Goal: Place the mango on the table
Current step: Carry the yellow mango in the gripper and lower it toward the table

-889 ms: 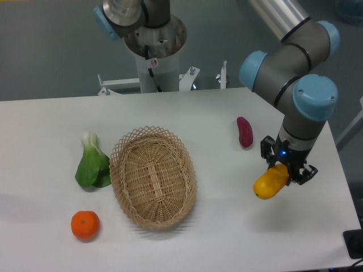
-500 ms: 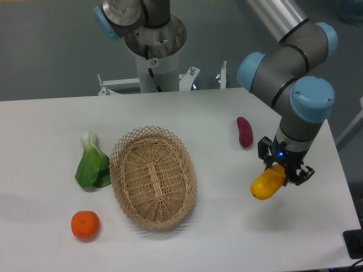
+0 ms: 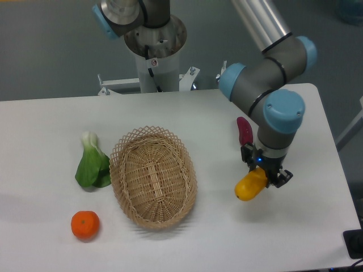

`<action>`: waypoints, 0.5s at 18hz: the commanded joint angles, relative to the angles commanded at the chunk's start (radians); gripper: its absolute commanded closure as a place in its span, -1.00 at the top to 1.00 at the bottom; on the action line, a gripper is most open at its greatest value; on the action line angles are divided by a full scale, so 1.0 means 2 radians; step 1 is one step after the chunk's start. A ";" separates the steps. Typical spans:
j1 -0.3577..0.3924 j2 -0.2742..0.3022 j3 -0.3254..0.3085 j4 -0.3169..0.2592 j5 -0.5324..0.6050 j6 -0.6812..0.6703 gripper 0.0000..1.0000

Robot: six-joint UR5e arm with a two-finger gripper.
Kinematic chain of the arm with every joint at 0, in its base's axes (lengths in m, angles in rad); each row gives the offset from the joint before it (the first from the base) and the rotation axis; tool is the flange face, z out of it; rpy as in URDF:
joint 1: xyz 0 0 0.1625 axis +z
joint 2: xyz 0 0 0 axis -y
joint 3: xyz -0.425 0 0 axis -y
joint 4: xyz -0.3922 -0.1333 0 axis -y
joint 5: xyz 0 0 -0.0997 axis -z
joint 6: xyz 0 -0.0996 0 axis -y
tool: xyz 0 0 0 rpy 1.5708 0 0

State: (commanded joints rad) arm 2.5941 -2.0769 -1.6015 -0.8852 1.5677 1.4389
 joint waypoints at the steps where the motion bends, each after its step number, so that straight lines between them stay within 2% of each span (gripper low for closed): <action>1: -0.002 -0.005 0.002 0.002 0.001 -0.009 -0.10; 5: -0.019 -0.018 0.004 0.011 0.029 -0.040 0.00; 9: -0.025 -0.021 0.003 0.024 0.028 -0.055 0.22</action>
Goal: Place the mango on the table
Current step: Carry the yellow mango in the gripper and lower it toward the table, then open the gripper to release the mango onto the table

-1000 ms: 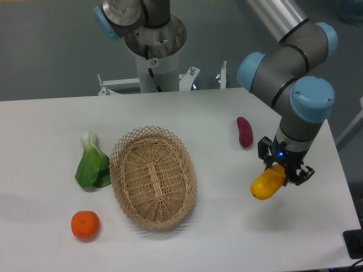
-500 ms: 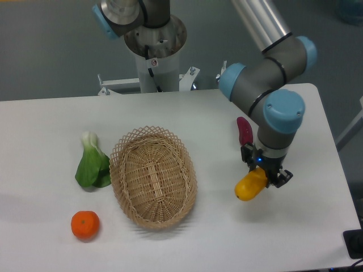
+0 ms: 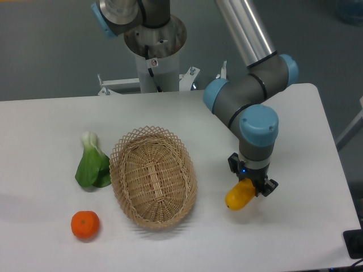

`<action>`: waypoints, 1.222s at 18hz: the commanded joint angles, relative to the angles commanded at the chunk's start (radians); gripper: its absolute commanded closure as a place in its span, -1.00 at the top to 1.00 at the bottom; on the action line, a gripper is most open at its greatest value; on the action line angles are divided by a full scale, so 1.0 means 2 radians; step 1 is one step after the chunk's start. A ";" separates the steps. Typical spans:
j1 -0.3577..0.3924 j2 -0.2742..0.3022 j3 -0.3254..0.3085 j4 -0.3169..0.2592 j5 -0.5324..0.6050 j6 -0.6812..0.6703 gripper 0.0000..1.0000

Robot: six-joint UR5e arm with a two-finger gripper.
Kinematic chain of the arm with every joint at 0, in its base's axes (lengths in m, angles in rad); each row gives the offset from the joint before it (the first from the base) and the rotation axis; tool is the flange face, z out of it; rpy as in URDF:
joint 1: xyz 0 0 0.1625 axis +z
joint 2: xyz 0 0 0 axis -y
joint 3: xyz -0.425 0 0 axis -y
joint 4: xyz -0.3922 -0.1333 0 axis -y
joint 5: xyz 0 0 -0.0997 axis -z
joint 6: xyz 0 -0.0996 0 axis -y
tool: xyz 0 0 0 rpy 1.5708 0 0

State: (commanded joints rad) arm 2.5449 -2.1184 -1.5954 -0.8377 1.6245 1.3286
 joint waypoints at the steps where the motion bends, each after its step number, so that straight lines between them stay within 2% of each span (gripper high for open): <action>1: -0.002 -0.001 -0.002 0.008 0.001 -0.006 0.25; 3: -0.005 -0.002 -0.003 0.019 0.001 -0.021 0.33; 6: -0.005 -0.003 -0.002 0.020 0.000 -0.017 0.70; 7: -0.005 -0.003 -0.002 0.019 0.000 -0.017 0.89; 9: -0.005 -0.003 0.000 0.018 -0.001 -0.018 1.00; 12: -0.001 -0.001 0.007 0.018 -0.010 -0.023 1.00; 14: 0.003 0.001 0.012 0.018 -0.037 -0.023 1.00; 18: 0.017 0.003 0.040 0.002 -0.042 -0.025 1.00; 20: 0.023 0.003 0.054 -0.032 -0.046 -0.021 1.00; 22: 0.027 0.002 0.083 -0.077 -0.047 -0.021 1.00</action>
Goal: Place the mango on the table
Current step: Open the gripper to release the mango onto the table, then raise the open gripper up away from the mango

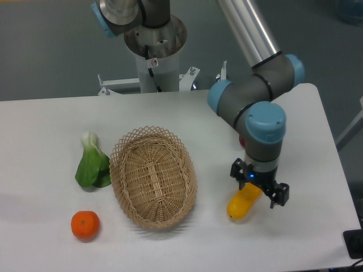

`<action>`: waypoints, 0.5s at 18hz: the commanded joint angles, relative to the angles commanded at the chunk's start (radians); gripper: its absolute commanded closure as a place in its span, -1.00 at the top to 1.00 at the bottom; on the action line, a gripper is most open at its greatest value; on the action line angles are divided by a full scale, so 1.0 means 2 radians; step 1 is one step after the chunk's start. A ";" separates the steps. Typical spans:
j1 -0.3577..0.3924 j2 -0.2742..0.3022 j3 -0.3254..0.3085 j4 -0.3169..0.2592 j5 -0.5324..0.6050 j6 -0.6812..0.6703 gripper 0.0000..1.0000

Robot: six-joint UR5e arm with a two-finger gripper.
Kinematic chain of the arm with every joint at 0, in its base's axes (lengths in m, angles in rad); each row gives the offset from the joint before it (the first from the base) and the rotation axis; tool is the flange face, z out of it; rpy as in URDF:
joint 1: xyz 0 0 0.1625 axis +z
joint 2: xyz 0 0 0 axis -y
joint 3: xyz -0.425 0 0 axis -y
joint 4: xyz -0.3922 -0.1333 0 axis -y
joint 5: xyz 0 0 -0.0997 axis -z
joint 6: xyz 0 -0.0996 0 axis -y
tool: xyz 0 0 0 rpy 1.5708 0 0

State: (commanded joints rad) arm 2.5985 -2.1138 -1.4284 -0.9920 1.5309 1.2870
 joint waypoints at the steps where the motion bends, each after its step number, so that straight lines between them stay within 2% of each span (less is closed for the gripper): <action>1: 0.000 -0.003 0.017 -0.028 0.000 0.002 1.00; 5: 0.010 -0.015 0.081 -0.115 0.000 0.043 1.00; 7: 0.014 -0.023 0.104 -0.133 0.000 0.053 1.00; 9: 0.016 -0.028 0.116 -0.136 0.003 0.066 1.00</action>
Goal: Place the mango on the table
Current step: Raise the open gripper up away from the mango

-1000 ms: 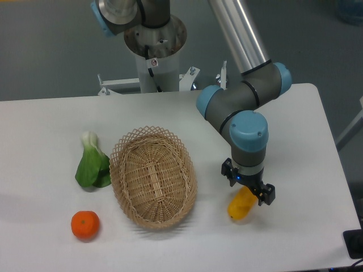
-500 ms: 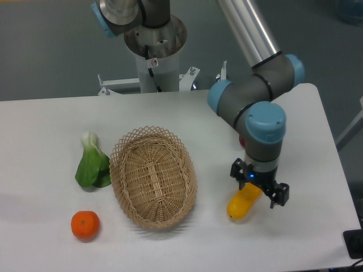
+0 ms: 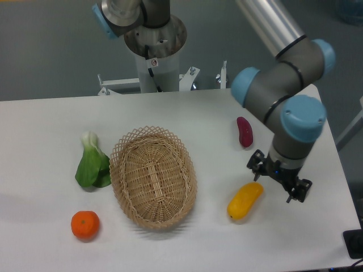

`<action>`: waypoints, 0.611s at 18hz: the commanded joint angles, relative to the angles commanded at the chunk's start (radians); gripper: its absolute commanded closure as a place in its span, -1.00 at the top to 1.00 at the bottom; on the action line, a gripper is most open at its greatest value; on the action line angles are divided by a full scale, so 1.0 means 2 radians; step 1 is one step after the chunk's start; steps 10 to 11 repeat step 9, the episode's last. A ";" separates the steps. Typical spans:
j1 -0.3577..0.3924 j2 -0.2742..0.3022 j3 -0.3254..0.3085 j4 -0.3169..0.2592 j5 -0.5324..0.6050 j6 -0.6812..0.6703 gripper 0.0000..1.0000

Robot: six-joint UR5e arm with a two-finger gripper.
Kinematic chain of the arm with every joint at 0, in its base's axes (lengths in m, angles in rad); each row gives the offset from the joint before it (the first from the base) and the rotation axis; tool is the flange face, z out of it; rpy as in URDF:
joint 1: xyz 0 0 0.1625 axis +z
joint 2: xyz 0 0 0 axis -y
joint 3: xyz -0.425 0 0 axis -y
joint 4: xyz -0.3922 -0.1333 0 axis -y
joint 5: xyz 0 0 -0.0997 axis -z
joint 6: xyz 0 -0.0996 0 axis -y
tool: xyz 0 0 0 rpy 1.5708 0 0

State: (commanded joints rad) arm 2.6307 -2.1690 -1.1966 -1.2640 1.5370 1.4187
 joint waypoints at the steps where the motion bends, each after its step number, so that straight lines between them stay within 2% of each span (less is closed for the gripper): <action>1: 0.005 -0.002 0.003 -0.001 0.001 0.013 1.00; 6: 0.021 -0.002 0.004 -0.001 0.002 0.048 1.00; 11: 0.021 -0.003 0.004 0.000 0.005 0.070 1.00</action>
